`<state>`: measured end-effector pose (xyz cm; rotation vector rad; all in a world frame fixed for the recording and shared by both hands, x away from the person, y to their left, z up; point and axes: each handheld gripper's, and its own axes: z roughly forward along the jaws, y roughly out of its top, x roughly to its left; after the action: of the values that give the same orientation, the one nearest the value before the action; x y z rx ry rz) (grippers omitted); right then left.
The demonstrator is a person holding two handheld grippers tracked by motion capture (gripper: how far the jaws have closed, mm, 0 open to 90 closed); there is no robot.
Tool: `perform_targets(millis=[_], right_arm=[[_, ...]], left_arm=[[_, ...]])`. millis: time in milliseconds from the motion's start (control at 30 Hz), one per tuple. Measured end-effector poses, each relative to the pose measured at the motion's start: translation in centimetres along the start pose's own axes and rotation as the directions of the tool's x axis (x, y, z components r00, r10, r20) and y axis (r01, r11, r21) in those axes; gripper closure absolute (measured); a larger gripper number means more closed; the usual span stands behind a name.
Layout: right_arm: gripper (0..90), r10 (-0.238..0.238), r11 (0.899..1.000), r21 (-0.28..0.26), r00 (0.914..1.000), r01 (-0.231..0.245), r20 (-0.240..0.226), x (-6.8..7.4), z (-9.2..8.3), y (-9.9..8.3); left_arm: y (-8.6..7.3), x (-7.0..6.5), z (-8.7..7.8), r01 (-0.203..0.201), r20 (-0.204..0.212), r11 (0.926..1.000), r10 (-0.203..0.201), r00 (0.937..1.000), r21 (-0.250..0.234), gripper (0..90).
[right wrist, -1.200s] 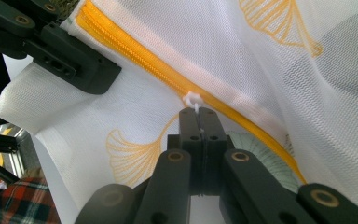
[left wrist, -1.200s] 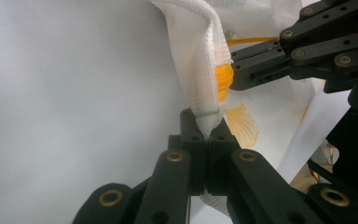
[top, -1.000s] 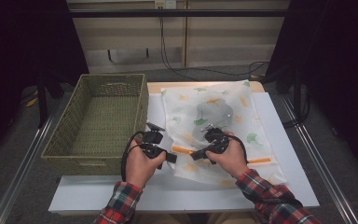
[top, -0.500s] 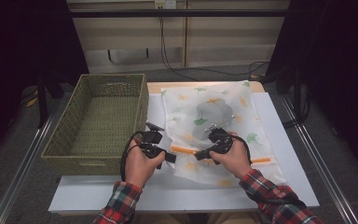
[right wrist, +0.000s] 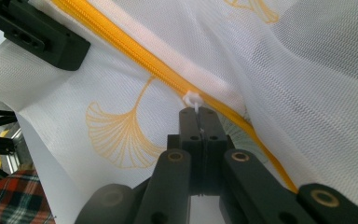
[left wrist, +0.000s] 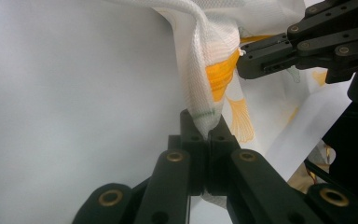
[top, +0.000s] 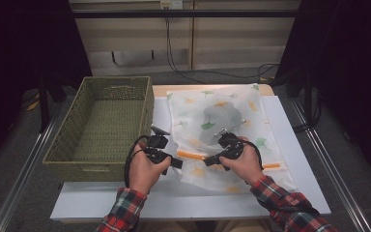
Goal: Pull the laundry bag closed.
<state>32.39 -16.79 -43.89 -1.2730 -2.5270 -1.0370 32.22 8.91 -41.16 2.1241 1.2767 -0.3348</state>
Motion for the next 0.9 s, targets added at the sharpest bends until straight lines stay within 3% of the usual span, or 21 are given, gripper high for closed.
perform_targets(millis=[100, 167, 267, 467, 500, 600, 700, 833, 900], right_arm=[[90.0, -0.001, 1.000, 0.009, 0.9999, 0.001, 0.012, -0.1, 0.0, -0.1], [90.0, 0.006, 1.000, 0.003, 0.9999, -0.006, 0.010, -0.3, 0.0, -0.3], [90.0, 0.021, 1.000, 0.001, 0.9996, -0.021, 0.018, -0.6, -0.2, -0.5], [90.0, 0.010, 1.000, 0.006, 0.9999, -0.010, 0.013, -0.7, -0.4, -0.7], [90.0, 0.011, 1.000, 0.000, 0.9999, -0.011, 0.011, -0.7, -0.4, -0.7], [90.0, 0.017, 1.000, 0.002, 0.9998, -0.017, 0.012, -0.8, -0.4, -0.8], [90.0, 0.020, 1.000, 0.013, 0.9994, -0.020, 0.028, -0.8, -0.4, -0.9], [90.0, 0.040, 0.999, -0.005, 0.9992, -0.040, 0.005, -1.2, -0.6, -1.1], [90.0, 0.032, 0.999, 0.002, 0.9991, -0.032, 0.026, -1.0, -0.7, -1.1]], left_arm=[[0.0, -0.2, 0.0, 0.024, 0.001, 0.9996, -0.024, 0.9997, -0.013, 88.6], [0.0, 0.1, -0.3, -0.005, 0.000, 1.0000, 0.005, 1.0000, 0.005, 88.6], [0.0, -0.2, -0.3, 0.024, 0.002, 0.9996, -0.024, 0.9997, -0.017, 88.7], [-0.1, 0.0, -0.3, 0.005, -0.004, 1.0000, -0.005, 1.0000, 0.001, 88.7], [-0.1, -0.1, -0.3, 0.022, -0.005, 0.9997, -0.022, 0.9997, -0.013, 88.6], [-0.1, 0.0, -0.3, -0.003, 0.001, 0.9999, 0.003, 1.0000, 0.010, 88.6], [-0.2, 0.0, -0.4, 0.008, -0.003, 1.0000, -0.008, 1.0000, 0.003, 88.6], [-0.2, 0.0, -0.4, 0.019, -0.001, 0.9998, -0.019, 0.9998, -0.006, 88.6], [-0.2, -0.1, -0.5, 0.026, -0.001, 0.9996, -0.026, 0.9997, -0.009, 88.7]])
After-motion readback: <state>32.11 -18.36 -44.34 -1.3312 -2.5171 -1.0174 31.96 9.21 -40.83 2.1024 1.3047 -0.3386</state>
